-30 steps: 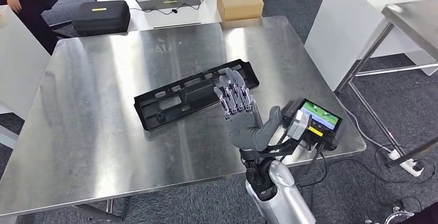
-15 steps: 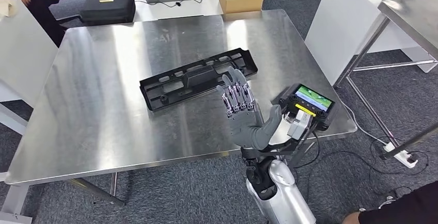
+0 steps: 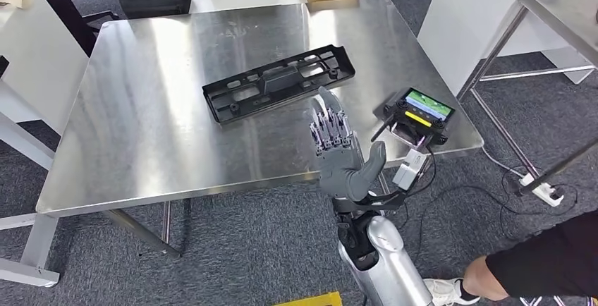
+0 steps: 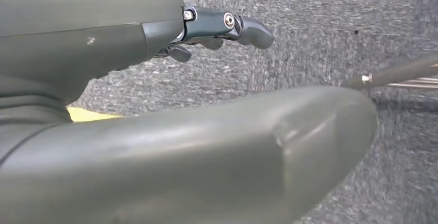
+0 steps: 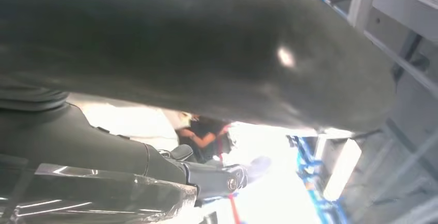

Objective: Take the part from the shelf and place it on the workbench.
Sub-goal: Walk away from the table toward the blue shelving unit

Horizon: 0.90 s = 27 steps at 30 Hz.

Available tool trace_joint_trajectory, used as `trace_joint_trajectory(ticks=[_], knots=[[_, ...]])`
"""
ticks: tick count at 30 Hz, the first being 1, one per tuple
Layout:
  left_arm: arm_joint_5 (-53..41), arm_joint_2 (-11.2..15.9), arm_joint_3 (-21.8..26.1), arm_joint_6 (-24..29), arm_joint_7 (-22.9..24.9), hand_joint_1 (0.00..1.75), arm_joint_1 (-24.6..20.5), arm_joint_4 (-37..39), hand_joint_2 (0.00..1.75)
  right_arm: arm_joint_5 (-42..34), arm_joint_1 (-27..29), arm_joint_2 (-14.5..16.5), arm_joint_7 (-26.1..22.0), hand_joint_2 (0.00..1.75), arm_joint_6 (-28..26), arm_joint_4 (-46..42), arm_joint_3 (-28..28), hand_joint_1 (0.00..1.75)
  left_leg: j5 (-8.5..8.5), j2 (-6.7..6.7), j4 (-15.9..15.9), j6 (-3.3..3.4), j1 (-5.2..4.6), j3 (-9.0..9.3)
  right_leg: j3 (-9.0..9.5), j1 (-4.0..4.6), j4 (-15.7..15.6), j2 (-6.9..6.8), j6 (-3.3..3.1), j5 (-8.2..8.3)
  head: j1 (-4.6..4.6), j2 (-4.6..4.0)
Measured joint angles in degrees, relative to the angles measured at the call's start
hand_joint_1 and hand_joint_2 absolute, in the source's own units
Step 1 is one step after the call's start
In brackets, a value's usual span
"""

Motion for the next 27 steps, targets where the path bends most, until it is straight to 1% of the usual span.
trace_joint_trajectory(ticks=[1, 2, 3, 4, 5, 6, 7, 8, 9, 10, 11, 12, 13, 14, 15, 17, 18, 19, 20, 21, 22, 23, 24, 25, 26, 27], knots=[[0.01, 0.05, 0.08, 0.01, -0.04, 0.0, 0.13, 0.01, 0.0, 0.3, 0.08, -0.07, -0.21, 0.0, -0.51, 0.01, -0.02, 0.0, 0.52, 0.07, -0.09, -0.26, 0.04, -0.08, -0.09, 0.05, -0.62, 0.0, -0.26, 0.11, -0.08, -0.01], [0.04, 0.15, 0.15, 0.02, -0.08, 0.0, 0.29, 0.01, 0.0, 0.58, 0.19, -0.15, -0.38, 0.0, -1.05, 0.02, -0.04, 0.0, 0.73, 0.06, -0.07, -0.56, 0.22, -0.24, -0.55, -0.28, -0.57, 0.0, -0.55, 0.59, -0.15, -0.01], [0.08, 0.22, 0.19, 0.02, -0.08, 0.0, 0.46, 0.02, 0.0, 0.87, 0.27, -0.22, -0.54, 0.0, -1.55, 0.03, -0.07, 0.0, -0.1, 0.01, 0.51, -0.89, 0.44, -0.66, -0.89, -0.53, -0.55, -0.02, -1.08, 1.07, -0.18, -0.01], [0.11, 0.28, 0.21, 0.02, -0.09, 0.0, 0.64, 0.03, 0.0, 1.29, 0.37, -0.27, -0.68, 0.0, -2.17, 0.04, -0.09, 0.0, -2.07, -0.09, 1.95, -1.27, 0.67, -1.29, -1.37, -0.79, -0.59, -0.1, -1.69, 1.68, -0.27, -0.01], [0.15, 0.34, 0.24, 0.02, -0.1, 0.0, 0.79, 0.04, 0.0, 1.78, 0.44, -0.3, -0.79, 0.0, -2.86, 0.05, -0.13, 0.0, -4.95, -0.19, 4.44, -1.68, 0.95, -2.14, -1.87, -0.98, -0.6, -0.16, -2.16, 2.35, -0.34, -0.01], [0.16, 0.35, 0.25, 0.02, -0.1, 0.0, 0.89, 0.05, 0.0, 2.34, 0.54, -0.33, -0.86, 0.0, -3.58, 0.05, -0.19, 0.0, -8.24, -0.25, 7.85, -2.09, 1.15, -3.09, -2.43, -0.88, -0.56, -0.18, -2.46, 3.0, -0.43, -0.02], [0.16, 0.39, 0.27, 0.02, -0.12, 0.0, 0.93, 0.05, 0.0, 2.97, 0.69, -0.39, -0.91, 0.0, -4.35, 0.05, -0.28, 0.0, -10.78, -0.27, 11.64, -2.47, 1.37, -3.92, -3.06, -0.84, -0.49, -0.2, -2.51, 3.65, -0.49, -0.01], [0.16, 0.43, 0.3, 0.03, -0.15, 0.0, 0.94, 0.05, 0.0, 3.53, 0.92, -0.48, -0.93, 0.0, -5.06, 0.04, -0.4, 0.0, -12.01, -0.27, 14.8, -2.8, 1.57, -4.34, -3.77, -0.82, -0.34, -0.2, -2.36, 4.26, -0.49, -0.01], [0.16, 0.45, 0.37, 0.03, -0.2, 0.0, 0.96, 0.05, 0.0, 4.03, 1.21, -0.6, -0.98, 0.0, -5.69, 0.03, -0.53, 0.0, -11.92, -0.25, 16.45, -3.05, 1.8, -3.94, -4.63, -0.85, -0.08, -0.19, -2.13, 4.79, -0.51, 0.0], [0.16, 0.46, 0.45, 0.04, -0.26, 0.0, 0.98, 0.05, 0.0, 4.56, 1.55, -0.71, -1.07, 0.0, -6.33, 0.01, -0.68, 0.0, -10.84, -0.24, 16.04, -3.22, 2.02, -2.47, -5.55, -0.92, 0.29, -0.17, -1.86, 5.2, -0.5, 0.0], [0.16, 0.48, 0.55, 0.06, -0.32, 0.0, 1.0, 0.05, 0.0, 5.1, 1.9, -0.81, -1.23, 0.0, -6.96, -0.07, -0.83, 0.0, -9.46, -0.23, 13.56, -3.31, 2.23, 0.07, -6.39, -1.0, 0.77, -0.15, -1.59, 5.49, -0.5, -0.01], [0.16, 0.5, 0.67, 0.08, -0.39, 0.0, 0.99, 0.05, 0.0, 5.69, 2.22, -0.9, -1.46, 0.0, -7.62, -0.23, -0.96, 0.0, -8.97, -0.28, 9.8, -3.31, 2.38, 3.03, -7.12, -1.07, 1.28, -0.14, -1.32, 5.7, -0.53, -0.01], [0.16, 0.54, 0.79, 0.12, -0.46, 0.0, 0.99, 0.05, 0.0, 6.32, 2.52, -0.98, -1.73, 0.0, -8.33, -0.45, -1.09, 0.0, -8.9, -0.4, 6.37, -3.14, 2.34, 5.57, -7.67, -1.06, 1.67, -0.13, -0.98, 5.92, -0.5, -0.01], [0.16, 0.57, 0.94, 0.15, -0.54, 0.0, 1.03, 0.05, 0.0, 6.95, 2.8, -1.05, -1.99, 0.0, -9.09, -0.73, -1.21, 0.0, -9.19, -0.51, 3.94, -2.81, 2.19, 7.16, -8.0, -1.01, 1.9, -0.15, -0.55, 6.2, -0.46, -0.01], [0.19, 0.6, 1.09, 0.22, -0.61, 0.0, 1.09, 0.05, 0.0, 7.5, 3.08, -1.12, -2.21, 0.0, -9.8, -0.99, -1.32, 0.0, -9.61, -0.6, 2.77, -2.42, 1.94, 7.74, -8.21, -0.98, 1.97, -0.16, -0.07, 6.53, -0.46, 0.0], [0.25, 0.64, 1.38, 0.4, -0.7, 0.0, 1.22, 0.05, 0.0, 8.23, 3.73, -1.25, -2.47, 0.0, -10.86, -1.44, -1.58, 0.0, -8.83, -0.55, 2.24, -1.37, 1.55, 7.42, -8.39, -0.84, 1.69, -0.15, 0.97, 7.34, -0.41, -0.01], [0.27, 0.62, 1.48, 0.48, -0.73, 0.0, 1.21, 0.05, 0.0, 8.38, 4.01, -1.37, -2.55, 0.0, -11.11, -1.61, -1.74, 0.0, -8.21, -0.38, 1.82, -0.84, 1.53, 7.21, -8.76, -0.81, 1.91, -0.11, 1.21, 7.19, -0.42, -0.01], [0.27, 0.6, 1.56, 0.51, -0.75, 0.0, 1.17, 0.05, 0.0, 8.59, 4.23, -1.5, -2.61, 0.0, -11.43, -1.75, -1.89, 0.0, -7.43, -0.22, 1.34, -0.22, 1.56, 6.85, -9.47, -0.73, 2.95, -0.06, 1.1, 6.16, -0.33, -0.01], [0.27, 0.57, 1.61, 0.53, -0.78, 0.0, 1.15, 0.05, 0.0, 9.02, 4.4, -1.64, -2.69, 0.0, -11.95, -1.86, -2.05, 0.0, -6.61, -0.05, 0.92, 0.27, 1.6, 6.32, -10.54, -0.64, 5.13, 0.0, 0.74, 4.27, -0.27, -0.01], [0.29, 0.54, 1.65, 0.56, -0.79, 0.0, 1.12, 0.05, 0.0, 9.8, 4.62, -1.8, -2.75, 0.0, -12.94, -1.93, -2.22, 0.0, -5.86, 0.07, 0.8, 0.61, 1.55, 5.56, -11.93, -0.73, 8.6, 0.03, 0.19, 1.67, -0.2, -0.01], [0.36, 0.54, 1.69, 0.65, -0.81, 0.0, 1.12, 0.05, 0.0, 10.87, 4.98, -1.96, -2.78, 0.0, -14.4, -2.0, -2.45, 0.0, -5.14, 0.1, 0.78, 0.81, 1.47, 4.61, -13.25, -0.73, 12.67, 0.05, -0.17, -0.8, -0.13, -0.01], [0.45, 0.55, 1.77, 0.73, -0.83, 0.0, 1.14, 0.05, 0.0, 12.0, 5.54, -2.15, -2.66, 0.0, -16.07, -2.05, -2.81, 0.0, -4.44, 0.11, 0.8, 0.85, 1.37, 3.65, -14.09, -0.75, 16.26, 0.06, -0.14, -2.39, -0.12, -0.01], [0.63, 0.54, 1.89, 0.82, -0.85, 0.0, 1.17, 0.05, 0.0, 13.12, 6.23, -2.37, -2.28, 0.0, -17.92, -2.09, -3.28, 0.0, -3.73, 0.12, 0.82, 0.85, 1.26, 2.69, -14.15, -0.75, 18.5, 0.07, 0.2, -2.94, -0.1, -0.02], [0.79, 0.53, 2.05, 0.87, -0.86, 0.0, 1.2, 0.05, 0.0, 14.06, 6.99, -2.58, -1.74, 0.0, -19.65, -2.07, -3.82, 0.0, -3.04, 0.1, 0.84, 0.8, 1.16, 1.77, -13.17, -0.74, 18.65, 0.07, 0.71, -2.39, -0.1, -0.01], [0.93, 0.51, 2.28, 0.88, -0.87, 0.0, 1.23, 0.05, 0.0, 14.93, 7.79, -2.81, -1.0, 0.0, -21.26, -2.0, -4.47, 0.0, -2.36, 0.07, 0.85, 0.7, 1.07, 0.92, -11.13, -0.72, 16.66, 0.07, 1.19, -1.21, -0.09, -0.01], [1.04, 0.47, 2.52, 0.86, -0.88, 0.0, 1.25, 0.05, 0.0, 15.78, 8.63, -3.03, -0.28, 0.0, -22.68, -1.85, -5.21, 0.0, -1.67, 0.01, 0.9, 0.55, 0.99, 0.17, -8.0, -0.69, 12.69, 0.06, 1.36, -0.2, -0.09, -0.01]])
